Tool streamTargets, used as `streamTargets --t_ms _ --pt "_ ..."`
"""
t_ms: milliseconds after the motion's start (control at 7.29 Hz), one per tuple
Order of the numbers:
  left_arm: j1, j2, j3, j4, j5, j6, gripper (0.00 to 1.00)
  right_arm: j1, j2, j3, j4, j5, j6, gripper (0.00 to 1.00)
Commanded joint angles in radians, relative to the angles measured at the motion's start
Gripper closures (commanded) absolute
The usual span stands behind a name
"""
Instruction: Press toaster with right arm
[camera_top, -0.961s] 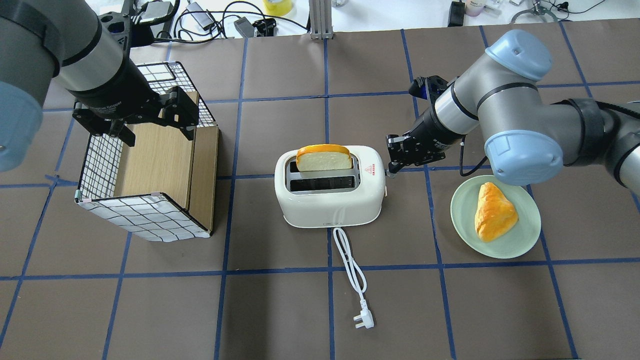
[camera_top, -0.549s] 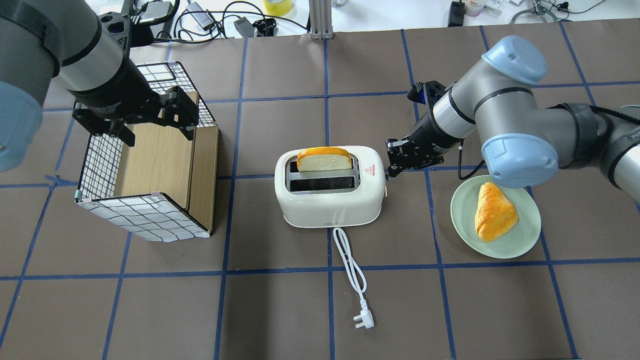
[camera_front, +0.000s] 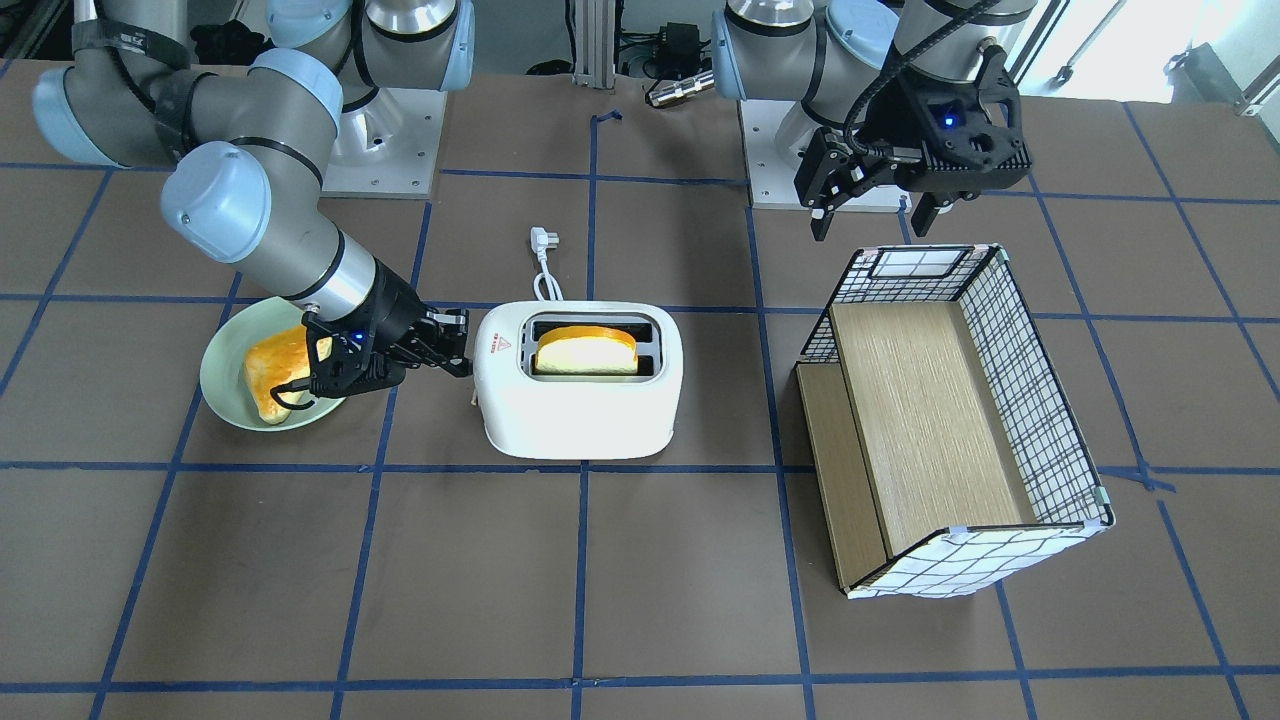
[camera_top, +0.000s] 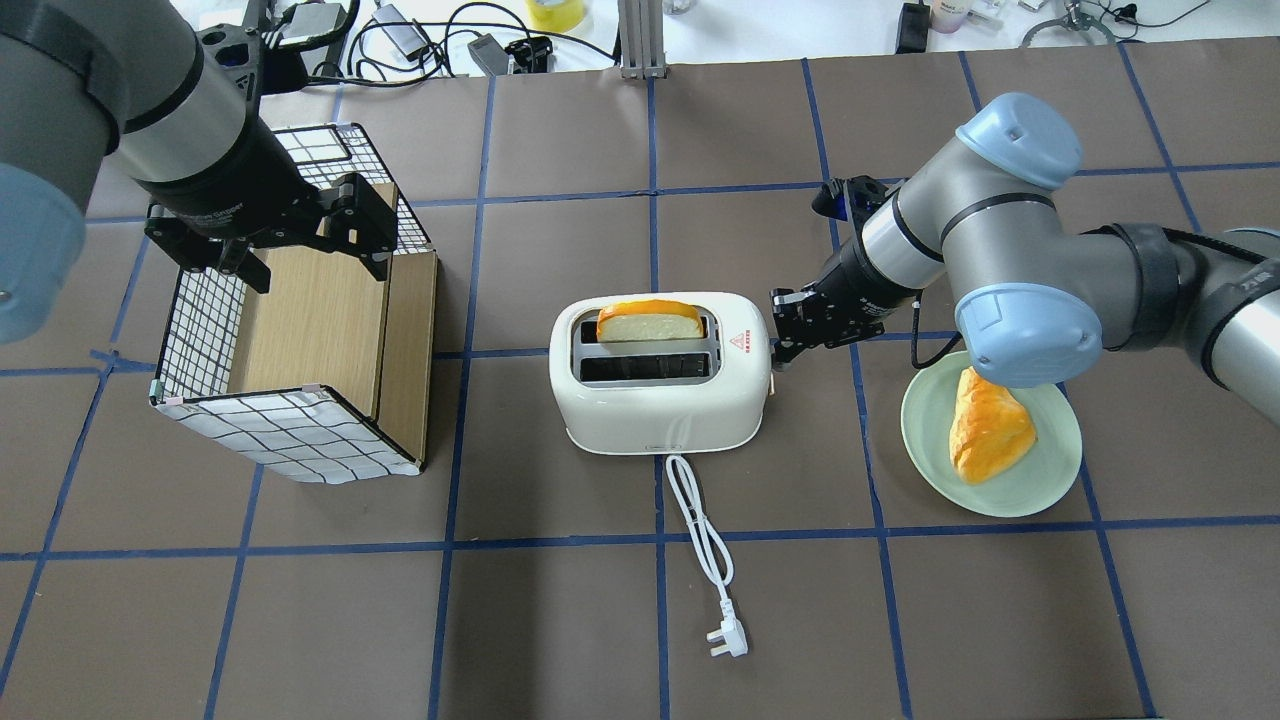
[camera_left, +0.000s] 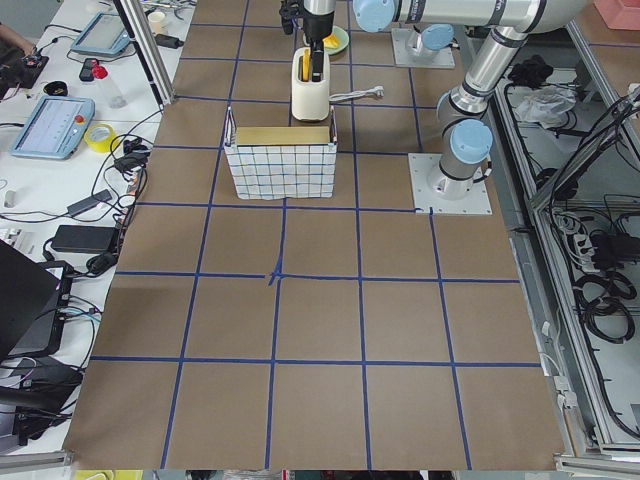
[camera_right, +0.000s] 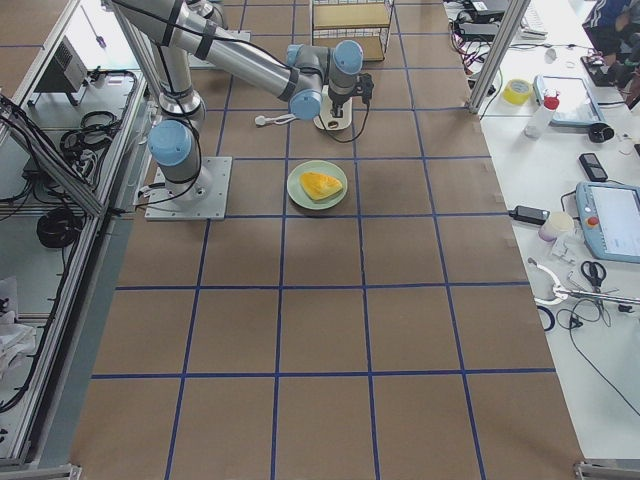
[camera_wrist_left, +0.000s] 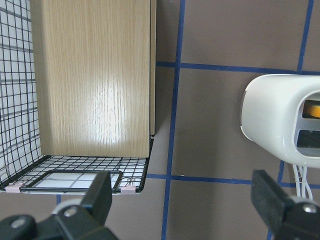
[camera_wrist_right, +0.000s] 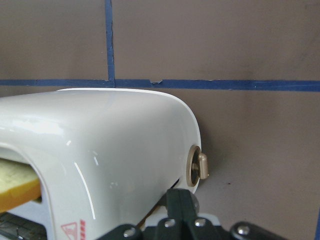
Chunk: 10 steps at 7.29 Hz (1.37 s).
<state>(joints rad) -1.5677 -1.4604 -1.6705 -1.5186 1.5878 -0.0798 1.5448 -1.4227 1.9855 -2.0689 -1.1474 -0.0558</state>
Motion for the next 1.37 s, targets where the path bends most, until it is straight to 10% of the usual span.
streamTargets --t_ms 0,275,1235 --pt "0.0 0.0 0.0 0.0 0.001 0.0 0.0 0.0 -0.008 -0.011 -0.002 -0.015 0.016 1.0" --pt "0.0 0.0 0.0 0.0 0.0 0.0 0.0 0.003 -0.062 -0.071 0.031 -0.054 0.124 1.0" --pt "0.0 0.0 0.0 0.0 0.0 0.0 0.0 0.005 -0.157 -0.545 0.687 -0.406 0.152 1.0"
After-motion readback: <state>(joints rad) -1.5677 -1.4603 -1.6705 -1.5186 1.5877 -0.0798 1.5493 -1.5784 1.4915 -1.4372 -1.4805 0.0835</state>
